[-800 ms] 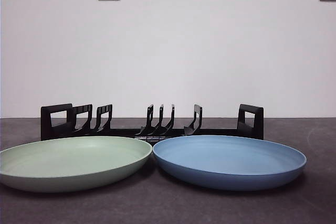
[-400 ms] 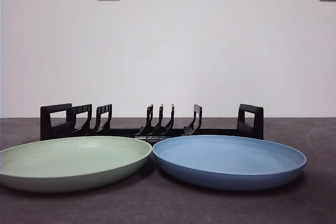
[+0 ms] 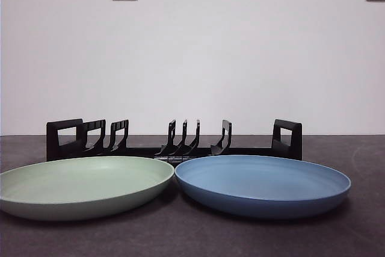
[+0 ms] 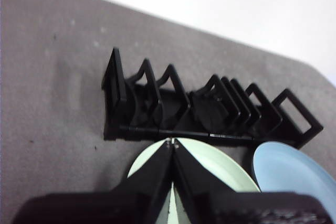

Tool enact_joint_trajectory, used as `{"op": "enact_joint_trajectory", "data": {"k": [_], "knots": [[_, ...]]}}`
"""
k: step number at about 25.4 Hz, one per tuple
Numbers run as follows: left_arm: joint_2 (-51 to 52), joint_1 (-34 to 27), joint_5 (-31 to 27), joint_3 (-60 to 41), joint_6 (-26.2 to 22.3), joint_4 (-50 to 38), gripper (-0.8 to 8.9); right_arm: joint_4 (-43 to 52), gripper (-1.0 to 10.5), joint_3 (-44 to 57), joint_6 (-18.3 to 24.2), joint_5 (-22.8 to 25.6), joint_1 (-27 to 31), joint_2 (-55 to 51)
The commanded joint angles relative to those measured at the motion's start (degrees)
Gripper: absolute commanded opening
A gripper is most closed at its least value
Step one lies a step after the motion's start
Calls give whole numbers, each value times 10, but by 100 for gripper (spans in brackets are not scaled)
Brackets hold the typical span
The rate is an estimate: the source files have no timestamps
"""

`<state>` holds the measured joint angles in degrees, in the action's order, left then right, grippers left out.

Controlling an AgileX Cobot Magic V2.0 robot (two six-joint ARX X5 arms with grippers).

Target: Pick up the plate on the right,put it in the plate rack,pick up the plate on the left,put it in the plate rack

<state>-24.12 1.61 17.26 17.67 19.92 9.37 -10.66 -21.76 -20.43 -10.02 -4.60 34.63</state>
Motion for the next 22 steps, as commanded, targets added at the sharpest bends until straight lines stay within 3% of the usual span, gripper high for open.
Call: {"op": "enact_joint_trajectory", "data": {"k": [1, 5, 11, 14, 16, 22], "knots": [[-64, -2, 20, 29, -25, -3, -8, 3, -9, -45, 30, -41, 0, 77], [-204, -1, 95, 105, -37, -3, -8, -31, -7, -135, 74, -121, 0, 227], [-352, 13, 194, 183, -62, 15, -4, -89, 6, -197, 129, -170, -1, 375], [-367, 32, 189, 184, -66, 14, 28, -91, 143, -197, 135, -170, -1, 408], [-368, 43, 184, 184, -63, 6, 244, -91, 178, -197, 140, -169, -1, 423], [-369, 76, 158, 188, -49, -24, 256, -77, 187, -197, 141, -167, -16, 479]]}}
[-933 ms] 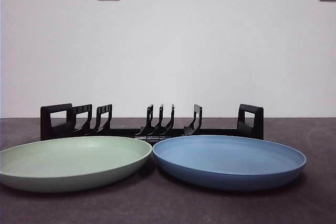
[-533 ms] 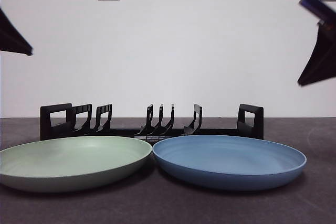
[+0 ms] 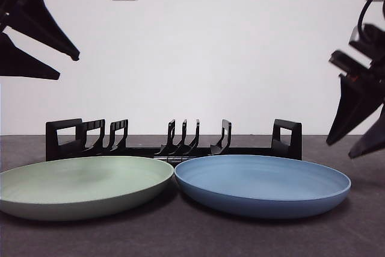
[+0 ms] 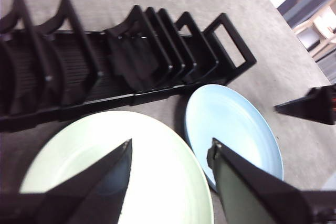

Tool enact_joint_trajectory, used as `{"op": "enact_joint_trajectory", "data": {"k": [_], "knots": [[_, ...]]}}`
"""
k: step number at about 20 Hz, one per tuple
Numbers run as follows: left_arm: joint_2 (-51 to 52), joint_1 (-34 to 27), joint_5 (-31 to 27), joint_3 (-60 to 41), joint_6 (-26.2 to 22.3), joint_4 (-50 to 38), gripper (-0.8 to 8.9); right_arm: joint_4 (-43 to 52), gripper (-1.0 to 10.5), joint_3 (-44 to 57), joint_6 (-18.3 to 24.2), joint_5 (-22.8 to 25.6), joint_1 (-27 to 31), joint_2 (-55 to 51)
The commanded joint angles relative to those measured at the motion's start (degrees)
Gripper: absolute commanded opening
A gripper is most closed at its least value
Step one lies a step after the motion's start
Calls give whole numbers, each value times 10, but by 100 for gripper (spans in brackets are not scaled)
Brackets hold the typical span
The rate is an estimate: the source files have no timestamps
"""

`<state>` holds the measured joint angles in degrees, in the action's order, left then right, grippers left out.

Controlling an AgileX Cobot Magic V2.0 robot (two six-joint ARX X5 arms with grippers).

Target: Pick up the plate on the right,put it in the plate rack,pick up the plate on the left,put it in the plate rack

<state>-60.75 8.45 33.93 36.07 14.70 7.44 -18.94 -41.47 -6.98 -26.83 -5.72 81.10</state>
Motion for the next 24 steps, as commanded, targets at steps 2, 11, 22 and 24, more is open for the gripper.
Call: {"op": "enact_joint_trajectory", "data": {"k": [2, 11, 22, 24], "knots": [[-2, 20, -25, 10, 3, -4, 256, 13, 187, 0, 7, 2, -17, 38], [-2, 40, -43, 18, -3, 5, 251, 12, -12, 0, -10, 34, -41, 82], [-2, 194, -21, 68, -220, 23, 252, -75, -13, -57, -41, 34, -41, -67], [-2, 265, -96, 91, -306, 53, 252, -118, -13, -102, -38, 34, -42, -63]]}}
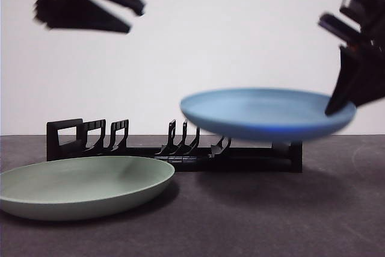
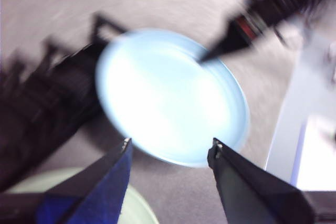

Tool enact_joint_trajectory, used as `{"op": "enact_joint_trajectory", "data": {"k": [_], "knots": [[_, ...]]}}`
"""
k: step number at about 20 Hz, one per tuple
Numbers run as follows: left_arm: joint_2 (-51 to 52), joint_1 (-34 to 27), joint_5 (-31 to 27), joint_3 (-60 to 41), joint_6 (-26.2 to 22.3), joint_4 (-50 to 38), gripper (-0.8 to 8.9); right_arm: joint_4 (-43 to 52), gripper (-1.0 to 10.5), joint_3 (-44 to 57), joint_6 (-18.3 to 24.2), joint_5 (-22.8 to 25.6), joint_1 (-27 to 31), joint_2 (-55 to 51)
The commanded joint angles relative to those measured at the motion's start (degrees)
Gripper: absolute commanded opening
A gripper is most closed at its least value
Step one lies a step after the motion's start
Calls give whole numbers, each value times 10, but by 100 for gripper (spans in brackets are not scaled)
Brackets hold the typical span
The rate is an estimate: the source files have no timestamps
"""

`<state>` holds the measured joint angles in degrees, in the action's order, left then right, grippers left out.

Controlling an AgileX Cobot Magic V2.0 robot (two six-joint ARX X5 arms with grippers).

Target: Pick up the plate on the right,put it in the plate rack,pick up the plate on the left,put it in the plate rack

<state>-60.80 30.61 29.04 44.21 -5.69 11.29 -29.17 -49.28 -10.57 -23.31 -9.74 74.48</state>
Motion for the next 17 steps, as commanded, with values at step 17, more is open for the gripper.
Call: {"op": "enact_joint_trajectory", "data": {"k": [17], "knots": [[-87, 298, -402, 33, -381, 89, 252, -107, -12, -105, 1, -8, -58, 5]]}}
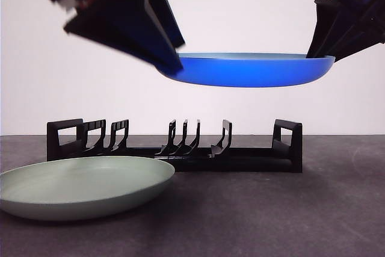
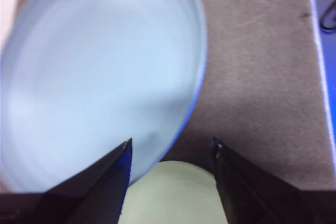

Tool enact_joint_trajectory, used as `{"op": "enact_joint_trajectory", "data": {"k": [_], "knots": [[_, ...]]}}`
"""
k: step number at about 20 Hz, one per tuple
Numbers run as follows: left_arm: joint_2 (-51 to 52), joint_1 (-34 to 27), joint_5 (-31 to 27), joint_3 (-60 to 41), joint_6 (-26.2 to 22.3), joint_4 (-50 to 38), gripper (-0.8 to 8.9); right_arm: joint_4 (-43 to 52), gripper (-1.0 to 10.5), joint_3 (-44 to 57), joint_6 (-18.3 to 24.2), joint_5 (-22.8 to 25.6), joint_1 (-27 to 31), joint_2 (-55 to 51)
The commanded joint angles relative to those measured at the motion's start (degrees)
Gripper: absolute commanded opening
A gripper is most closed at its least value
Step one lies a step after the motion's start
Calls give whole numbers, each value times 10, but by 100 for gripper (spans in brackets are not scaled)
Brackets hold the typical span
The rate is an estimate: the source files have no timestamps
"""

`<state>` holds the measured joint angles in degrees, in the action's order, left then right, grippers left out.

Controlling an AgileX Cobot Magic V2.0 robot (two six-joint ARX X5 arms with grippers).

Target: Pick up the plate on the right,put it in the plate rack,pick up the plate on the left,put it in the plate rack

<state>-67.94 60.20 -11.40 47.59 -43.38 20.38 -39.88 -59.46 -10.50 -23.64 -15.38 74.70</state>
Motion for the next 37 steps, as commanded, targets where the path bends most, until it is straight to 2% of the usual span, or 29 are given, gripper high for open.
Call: {"op": "enact_joint_trajectory", "data": {"k": [1, 3, 4, 6, 15, 18, 20, 22, 24, 26, 28, 30, 34, 37], "knots": [[-27, 2, 2, -1, -5, -3, 252, -5, -12, -3, 1, -4, -1, 3], [-45, 2, -3, -1, -5, -9, 243, -12, -12, -3, 1, -4, -1, 3], [-50, 2, -5, -1, -5, -13, 201, -12, -12, -3, 1, -4, -1, 3], [-54, 2, -5, -1, -6, -15, -21, -12, -12, -3, 1, -4, -1, 3], [-54, 2, -6, -1, -6, -18, -9, -10, 13, -11, 10, -2, -1, -3], [-54, 2, -7, 0, 2, -31, -9, -2, 210, -28, 12, 1, 1, -14], [-54, 2, -31, 1, 33, -54, -9, 31, 225, -33, 11, 1, 5, -31], [-49, -1, -56, 1, 97, -79, -9, 76, 224, -33, 3, 3, 7, -54], [-38, -18, -64, 1, 174, -104, -9, 119, 222, -33, -6, 29, 7, -79], [-25, -44, -58, 1, 231, -127, -9, 142, 221, -33, -6, 66, 7, -101], [-8, -82, -8, 1, 265, -138, -9, 145, 221, -33, -5, 92, 7, -114], [7, -132, 71, 2, 302, -157, -9, 144, 221, -33, -5, 92, 7, -116], [18, -271, 306, 9, 413, -217, -9, 141, 220, -33, -3, 92, 7, -116], [16, -384, 435, 16, 485, -264, -9, 140, 220, -33, -4, 92, 7, -116]]}}
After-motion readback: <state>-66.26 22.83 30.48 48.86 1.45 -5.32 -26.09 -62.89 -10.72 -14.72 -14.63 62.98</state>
